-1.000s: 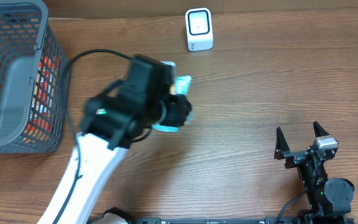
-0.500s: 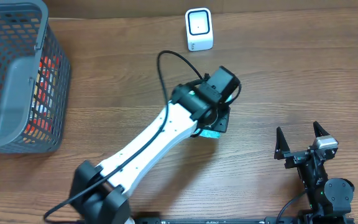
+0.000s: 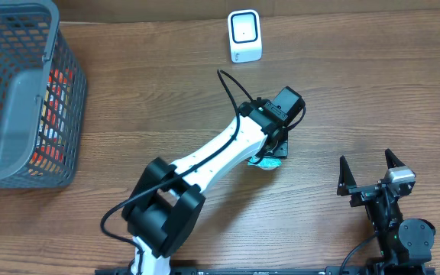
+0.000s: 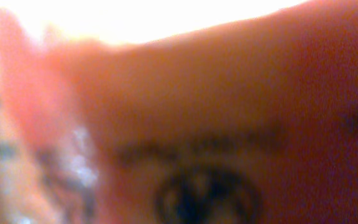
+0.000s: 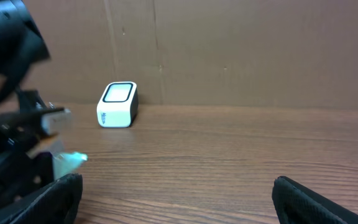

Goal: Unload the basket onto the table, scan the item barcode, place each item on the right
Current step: 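Lift the packets out and carry them toward the scanner, then hold the packets below the white scanner with the left gripper, then lower the packets onto the table beside the green-lid jar and release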

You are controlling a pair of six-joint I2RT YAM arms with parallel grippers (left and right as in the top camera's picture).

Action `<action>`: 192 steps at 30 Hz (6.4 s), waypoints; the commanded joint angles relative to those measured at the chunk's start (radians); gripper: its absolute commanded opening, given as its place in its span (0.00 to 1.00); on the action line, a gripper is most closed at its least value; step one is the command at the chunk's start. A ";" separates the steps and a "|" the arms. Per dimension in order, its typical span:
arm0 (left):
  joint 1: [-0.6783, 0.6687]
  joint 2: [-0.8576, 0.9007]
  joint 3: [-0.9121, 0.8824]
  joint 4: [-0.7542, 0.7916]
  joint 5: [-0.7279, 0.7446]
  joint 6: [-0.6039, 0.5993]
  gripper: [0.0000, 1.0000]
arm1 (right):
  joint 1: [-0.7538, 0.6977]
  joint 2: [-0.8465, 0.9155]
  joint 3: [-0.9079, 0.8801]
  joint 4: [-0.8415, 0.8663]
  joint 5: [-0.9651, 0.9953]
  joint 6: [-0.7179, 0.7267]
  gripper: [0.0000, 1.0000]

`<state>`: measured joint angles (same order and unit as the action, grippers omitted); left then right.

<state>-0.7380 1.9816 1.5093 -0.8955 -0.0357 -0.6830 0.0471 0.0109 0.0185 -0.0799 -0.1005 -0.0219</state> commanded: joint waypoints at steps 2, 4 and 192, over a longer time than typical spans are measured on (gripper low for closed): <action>-0.003 0.022 0.002 0.024 -0.016 -0.024 0.05 | -0.003 -0.008 -0.011 0.004 -0.006 -0.002 1.00; -0.003 0.026 0.002 0.024 -0.016 -0.023 0.09 | -0.003 -0.008 -0.011 0.004 -0.006 -0.002 1.00; 0.322 -0.059 -0.241 -0.024 0.122 0.319 0.14 | -0.003 -0.008 -0.011 0.004 -0.006 -0.002 1.00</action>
<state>-0.4034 1.9190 1.2713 -0.8989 0.0547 -0.3588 0.0471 0.0109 0.0185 -0.0795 -0.1009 -0.0223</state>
